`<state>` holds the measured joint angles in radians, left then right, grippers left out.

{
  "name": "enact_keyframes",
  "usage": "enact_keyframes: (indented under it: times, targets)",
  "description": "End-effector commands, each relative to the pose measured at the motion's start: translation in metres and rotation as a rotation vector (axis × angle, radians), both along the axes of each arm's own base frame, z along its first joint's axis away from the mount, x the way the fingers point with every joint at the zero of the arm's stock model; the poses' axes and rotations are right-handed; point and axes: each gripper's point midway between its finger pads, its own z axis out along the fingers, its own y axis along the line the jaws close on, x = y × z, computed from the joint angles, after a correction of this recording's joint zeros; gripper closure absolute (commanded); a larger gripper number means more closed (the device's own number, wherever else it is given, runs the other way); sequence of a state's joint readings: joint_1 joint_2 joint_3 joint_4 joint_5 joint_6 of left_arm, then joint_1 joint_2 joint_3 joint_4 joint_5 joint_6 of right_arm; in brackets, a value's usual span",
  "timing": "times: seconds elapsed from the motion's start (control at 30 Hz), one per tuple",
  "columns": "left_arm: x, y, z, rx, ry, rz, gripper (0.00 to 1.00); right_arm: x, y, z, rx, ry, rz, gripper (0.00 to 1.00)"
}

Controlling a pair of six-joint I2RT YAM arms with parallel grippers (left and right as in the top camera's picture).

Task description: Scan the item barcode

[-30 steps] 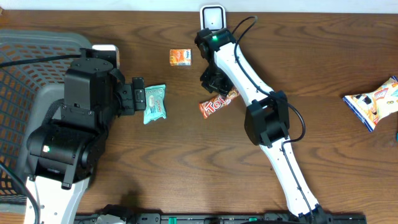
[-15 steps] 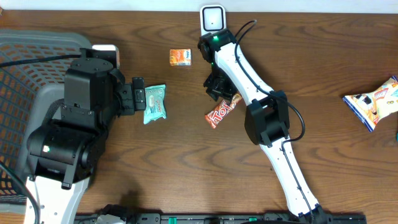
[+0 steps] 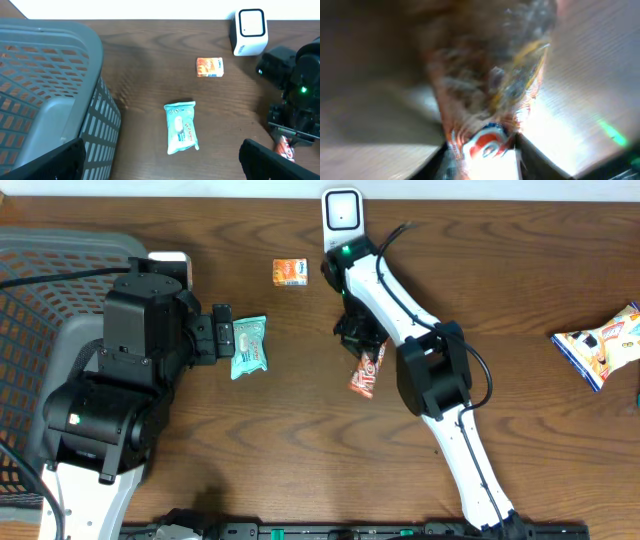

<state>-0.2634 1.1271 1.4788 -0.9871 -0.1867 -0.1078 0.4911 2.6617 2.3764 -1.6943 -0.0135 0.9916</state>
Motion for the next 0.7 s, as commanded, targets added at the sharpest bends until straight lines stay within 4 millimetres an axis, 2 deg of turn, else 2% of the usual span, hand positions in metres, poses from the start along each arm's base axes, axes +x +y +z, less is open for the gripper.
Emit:
enact_keyframes:
  times: [0.0,0.2,0.3,0.4,0.53,0.63,0.67]
  targets:
    - [0.001,0.003,-0.001,0.008,0.002,0.011,0.02,-0.013,-0.021,-0.064,-0.127,0.052,-0.018,0.99]
    - [0.001,0.003,-0.001,0.008,0.002,0.011,0.02,0.008,-0.012,-0.058,-0.040,-0.002,0.077,0.99]
    - [0.001,0.003,-0.001,0.008,0.002,0.011,0.02,0.021,0.001,-0.044,0.079,-0.012,0.164,0.99]
    - [0.001,0.003,-0.001,0.008,0.002,0.011,0.02,0.030,0.023,-0.020,0.252,-0.022,0.248,0.99]
    - [0.001,0.003,-0.001,0.008,0.002,0.011,0.02,0.022,0.075,0.027,0.694,-0.009,0.477,0.99]
    - [0.001,0.003,-0.001,0.008,0.002,0.011,0.02,0.012,0.127,0.073,1.183,-0.104,0.720,0.99]
    - [0.001,0.003,-0.001,0.008,0.002,0.011,0.02,0.011,0.133,0.081,1.257,-0.128,0.754,0.99]
